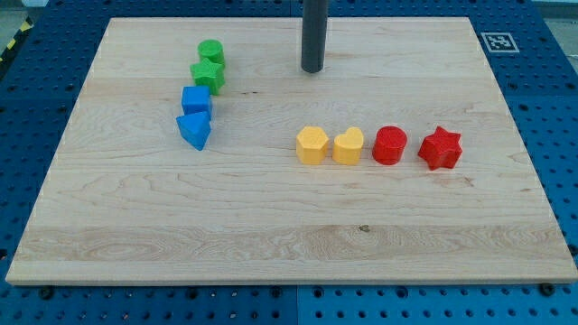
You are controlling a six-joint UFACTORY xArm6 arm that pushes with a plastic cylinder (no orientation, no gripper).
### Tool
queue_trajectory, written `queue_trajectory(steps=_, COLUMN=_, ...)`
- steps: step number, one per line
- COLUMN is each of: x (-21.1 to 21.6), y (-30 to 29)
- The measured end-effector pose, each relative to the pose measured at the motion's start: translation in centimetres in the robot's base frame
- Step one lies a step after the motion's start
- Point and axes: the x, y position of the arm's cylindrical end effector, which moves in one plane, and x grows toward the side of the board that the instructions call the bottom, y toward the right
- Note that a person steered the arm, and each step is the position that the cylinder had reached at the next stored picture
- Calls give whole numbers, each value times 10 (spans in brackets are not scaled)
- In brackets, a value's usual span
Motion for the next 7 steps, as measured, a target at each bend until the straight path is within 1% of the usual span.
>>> queue_trajectory(steps=4, x=1, y=0)
queue_trajectory(steps=6, x=10, y=0)
queue_trajectory(steps=7, x=52, y=18)
